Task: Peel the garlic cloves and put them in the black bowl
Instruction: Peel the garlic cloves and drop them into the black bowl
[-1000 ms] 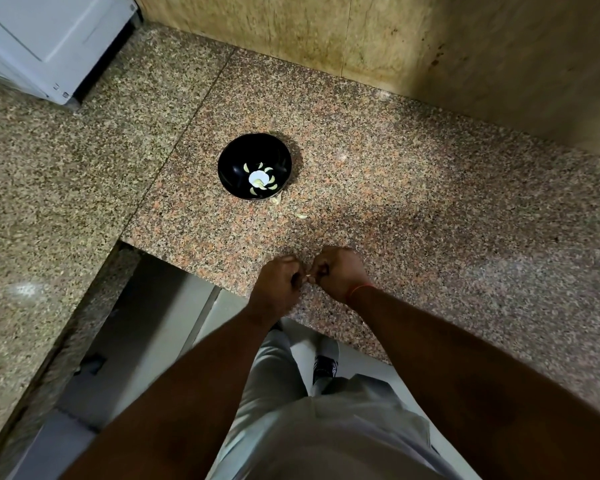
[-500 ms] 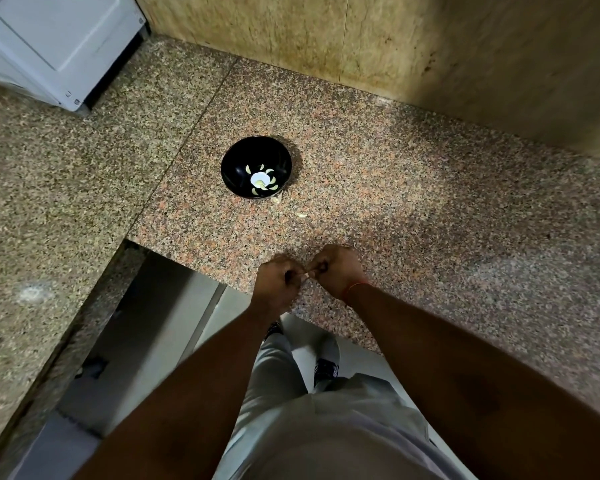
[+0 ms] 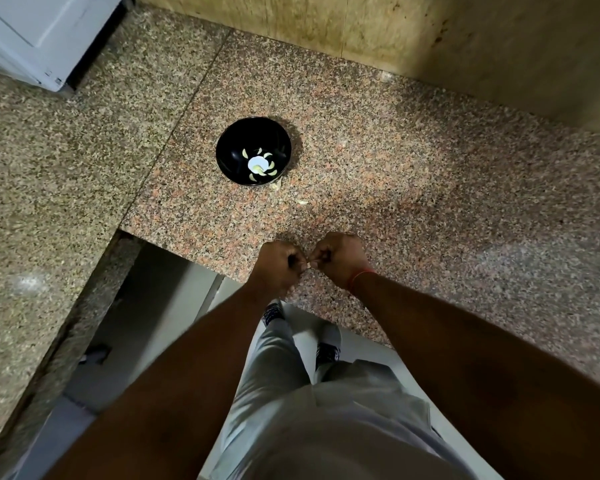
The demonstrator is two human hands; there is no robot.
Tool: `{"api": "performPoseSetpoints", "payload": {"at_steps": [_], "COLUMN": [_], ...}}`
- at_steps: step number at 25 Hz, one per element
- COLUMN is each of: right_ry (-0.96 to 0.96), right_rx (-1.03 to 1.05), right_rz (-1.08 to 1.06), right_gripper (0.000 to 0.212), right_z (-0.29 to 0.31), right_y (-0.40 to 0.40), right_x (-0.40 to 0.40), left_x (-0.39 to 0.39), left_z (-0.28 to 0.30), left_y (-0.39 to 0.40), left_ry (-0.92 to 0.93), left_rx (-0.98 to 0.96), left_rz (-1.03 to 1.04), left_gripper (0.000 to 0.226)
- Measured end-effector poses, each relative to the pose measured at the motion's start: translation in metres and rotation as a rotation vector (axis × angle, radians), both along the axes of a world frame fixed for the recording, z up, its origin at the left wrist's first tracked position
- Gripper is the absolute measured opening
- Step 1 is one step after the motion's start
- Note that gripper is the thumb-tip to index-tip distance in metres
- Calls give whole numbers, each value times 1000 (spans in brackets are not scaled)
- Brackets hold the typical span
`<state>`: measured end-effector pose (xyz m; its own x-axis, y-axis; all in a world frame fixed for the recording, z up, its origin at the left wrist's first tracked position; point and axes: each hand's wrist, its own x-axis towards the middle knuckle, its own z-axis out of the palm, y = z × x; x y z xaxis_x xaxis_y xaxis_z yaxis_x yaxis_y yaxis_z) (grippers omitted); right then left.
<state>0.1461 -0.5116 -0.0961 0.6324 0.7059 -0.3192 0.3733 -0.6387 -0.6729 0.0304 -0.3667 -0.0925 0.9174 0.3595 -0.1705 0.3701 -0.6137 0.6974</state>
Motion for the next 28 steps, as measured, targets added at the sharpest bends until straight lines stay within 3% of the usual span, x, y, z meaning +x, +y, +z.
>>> {"api": "performPoseSetpoints", "payload": {"at_steps": [13, 19, 28], "right_ry": [-70, -341, -435], "right_rx": [-11, -141, -226], "right_rz": [19, 149, 246], "right_gripper": [18, 22, 18], "right_z": [6, 33, 31], "right_y": [0, -2, 8], "right_x": [-5, -18, -16], "left_x": [-1, -2, 1], "left_z": [5, 12, 4], "left_y": [-12, -18, -12], "left_ry": [76, 160, 180], "left_rx": [60, 100, 120], "left_rz": [41, 70, 80], "left_gripper": [14, 17, 16]}}
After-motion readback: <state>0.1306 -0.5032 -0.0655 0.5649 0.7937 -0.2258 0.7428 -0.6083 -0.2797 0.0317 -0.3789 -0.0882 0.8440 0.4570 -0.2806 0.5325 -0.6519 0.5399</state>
